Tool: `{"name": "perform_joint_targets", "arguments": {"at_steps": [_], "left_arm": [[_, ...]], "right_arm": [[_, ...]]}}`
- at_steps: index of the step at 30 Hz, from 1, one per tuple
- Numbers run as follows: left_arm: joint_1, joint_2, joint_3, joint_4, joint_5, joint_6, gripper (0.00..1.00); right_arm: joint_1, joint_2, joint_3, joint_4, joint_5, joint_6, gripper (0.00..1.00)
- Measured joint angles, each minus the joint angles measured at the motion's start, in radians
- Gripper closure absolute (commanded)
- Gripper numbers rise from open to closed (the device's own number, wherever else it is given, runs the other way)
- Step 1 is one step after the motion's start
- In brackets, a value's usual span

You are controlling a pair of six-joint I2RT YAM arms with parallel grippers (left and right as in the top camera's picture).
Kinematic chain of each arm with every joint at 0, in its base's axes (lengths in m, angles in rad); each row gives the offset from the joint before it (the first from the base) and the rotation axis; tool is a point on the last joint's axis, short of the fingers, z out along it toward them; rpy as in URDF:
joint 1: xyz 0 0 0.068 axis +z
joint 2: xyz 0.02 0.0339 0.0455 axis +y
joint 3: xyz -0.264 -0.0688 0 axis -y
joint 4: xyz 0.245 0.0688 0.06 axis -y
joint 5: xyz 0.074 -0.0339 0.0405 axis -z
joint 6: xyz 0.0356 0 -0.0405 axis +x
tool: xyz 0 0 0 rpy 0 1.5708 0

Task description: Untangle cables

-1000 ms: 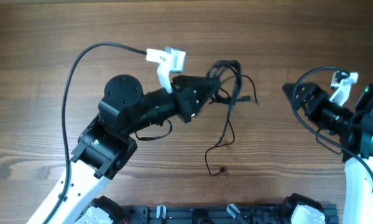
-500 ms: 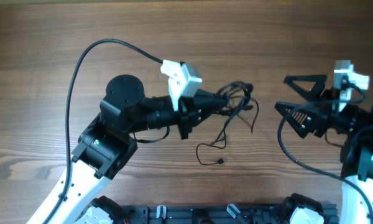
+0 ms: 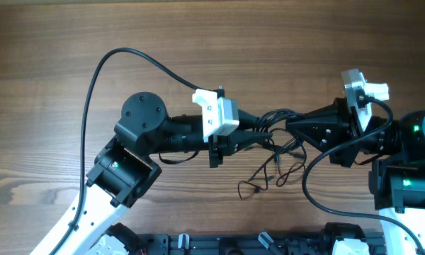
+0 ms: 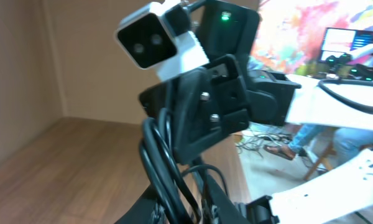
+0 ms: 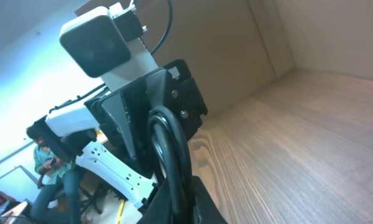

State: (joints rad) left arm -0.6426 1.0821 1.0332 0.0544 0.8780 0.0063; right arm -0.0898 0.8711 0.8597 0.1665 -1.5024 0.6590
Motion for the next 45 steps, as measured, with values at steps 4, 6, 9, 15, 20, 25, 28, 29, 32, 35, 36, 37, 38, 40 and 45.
{"name": "perform_joint_targets", "arguments": {"at_steps": [4,6,9,15,20,25,28,29,32,35,36,37,38,40,45], "left_arm": [[0.002,0.000,0.000,0.002,-0.213,-0.110,0.73],[0.017,0.000,0.000,0.002,-0.281,-0.232,0.80],[0.089,0.000,0.001,-0.051,-0.340,-0.399,0.68],[0.195,0.000,0.002,-0.135,-0.301,-0.589,0.58],[0.195,0.000,0.002,-0.138,-0.117,-0.723,0.60],[0.186,0.000,0.002,-0.136,-0.016,-0.906,0.73],[0.178,0.000,0.002,-0.129,-0.011,-1.051,0.71],[0.178,0.000,0.002,-0.129,-0.012,-1.094,0.67],[0.178,0.000,0.002,-0.129,-0.012,-1.217,0.63],[0.178,0.000,0.002,-0.130,-0.012,-1.251,0.54],[0.178,0.000,0.002,-0.129,-0.015,-1.257,0.54],[0.178,0.000,0.002,-0.129,-0.016,-1.262,0.54],[0.178,0.000,0.002,-0.129,-0.016,-1.262,0.49],[0.178,0.000,0.002,-0.129,-0.019,-1.226,0.30],[0.178,0.000,0.002,-0.175,-0.020,-0.790,0.17]], "right_arm": [[0.000,0.000,0.000,0.000,0.026,-0.014,0.95],[0.000,0.000,0.000,0.000,0.065,-0.046,0.95],[0.000,0.000,0.000,0.000,0.097,-0.081,0.96],[0.000,0.003,0.000,0.000,0.166,-0.084,0.96],[0.000,0.020,0.000,0.044,0.187,-0.224,0.96],[0.000,0.023,0.000,0.150,0.180,-0.505,0.95],[0.000,0.023,0.000,0.156,0.087,-0.756,0.95],[0.000,0.023,0.000,0.156,0.058,-0.818,0.95],[0.000,0.023,0.000,0.156,-0.026,-1.009,0.95],[0.001,0.023,0.000,0.119,-0.047,-1.061,0.95],[0.001,0.023,0.000,0.106,-0.048,-1.073,0.95],[0.001,0.023,0.000,0.103,-0.050,-1.078,0.95],[0.001,0.023,0.000,0.103,-0.050,-1.081,0.95],[0.001,0.023,0.000,0.100,-0.042,-1.058,0.95],[0.001,0.023,0.000,0.095,0.104,-0.467,0.96]]}}
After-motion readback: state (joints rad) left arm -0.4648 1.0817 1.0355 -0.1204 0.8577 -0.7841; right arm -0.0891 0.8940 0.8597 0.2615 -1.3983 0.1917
